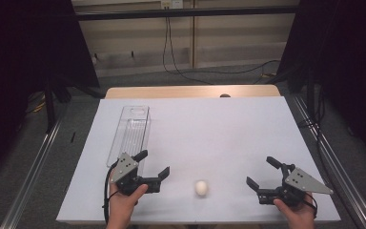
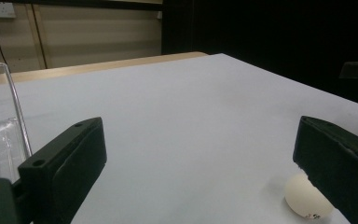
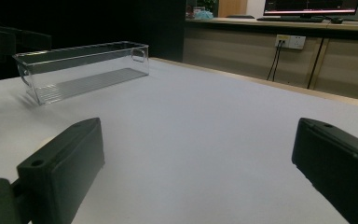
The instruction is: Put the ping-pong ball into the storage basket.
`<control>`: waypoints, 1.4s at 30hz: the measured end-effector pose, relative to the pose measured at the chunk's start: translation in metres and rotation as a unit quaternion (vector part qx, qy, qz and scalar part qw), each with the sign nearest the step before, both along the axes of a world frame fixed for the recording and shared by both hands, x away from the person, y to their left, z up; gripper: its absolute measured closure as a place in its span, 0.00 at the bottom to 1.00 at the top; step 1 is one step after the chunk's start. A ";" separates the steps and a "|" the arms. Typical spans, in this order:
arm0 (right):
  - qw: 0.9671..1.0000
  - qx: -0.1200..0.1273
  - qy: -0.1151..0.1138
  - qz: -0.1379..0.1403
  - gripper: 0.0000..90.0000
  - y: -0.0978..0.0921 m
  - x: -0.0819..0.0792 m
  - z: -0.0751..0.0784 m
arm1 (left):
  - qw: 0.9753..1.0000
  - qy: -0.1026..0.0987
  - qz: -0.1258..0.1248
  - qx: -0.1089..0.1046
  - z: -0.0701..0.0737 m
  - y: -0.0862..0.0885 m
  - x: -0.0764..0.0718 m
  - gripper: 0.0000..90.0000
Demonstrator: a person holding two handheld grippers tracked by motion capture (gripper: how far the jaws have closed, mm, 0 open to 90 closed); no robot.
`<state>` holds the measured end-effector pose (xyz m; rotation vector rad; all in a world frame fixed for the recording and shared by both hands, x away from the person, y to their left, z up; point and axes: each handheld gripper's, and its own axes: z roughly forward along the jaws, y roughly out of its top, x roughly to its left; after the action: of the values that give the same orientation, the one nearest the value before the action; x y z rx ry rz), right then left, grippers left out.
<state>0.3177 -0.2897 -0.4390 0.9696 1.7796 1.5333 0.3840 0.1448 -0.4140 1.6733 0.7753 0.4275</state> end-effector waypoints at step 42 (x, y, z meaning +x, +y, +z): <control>1.000 -0.003 -0.002 0.006 0.02 0.000 0.001 0.000 | 0.999 0.022 -0.039 0.025 -0.004 -0.024 0.001 0.03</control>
<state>0.3182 -0.2895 -0.4394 0.9543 1.7895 1.5361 0.3854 0.1205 -0.4183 1.7586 0.7341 0.3589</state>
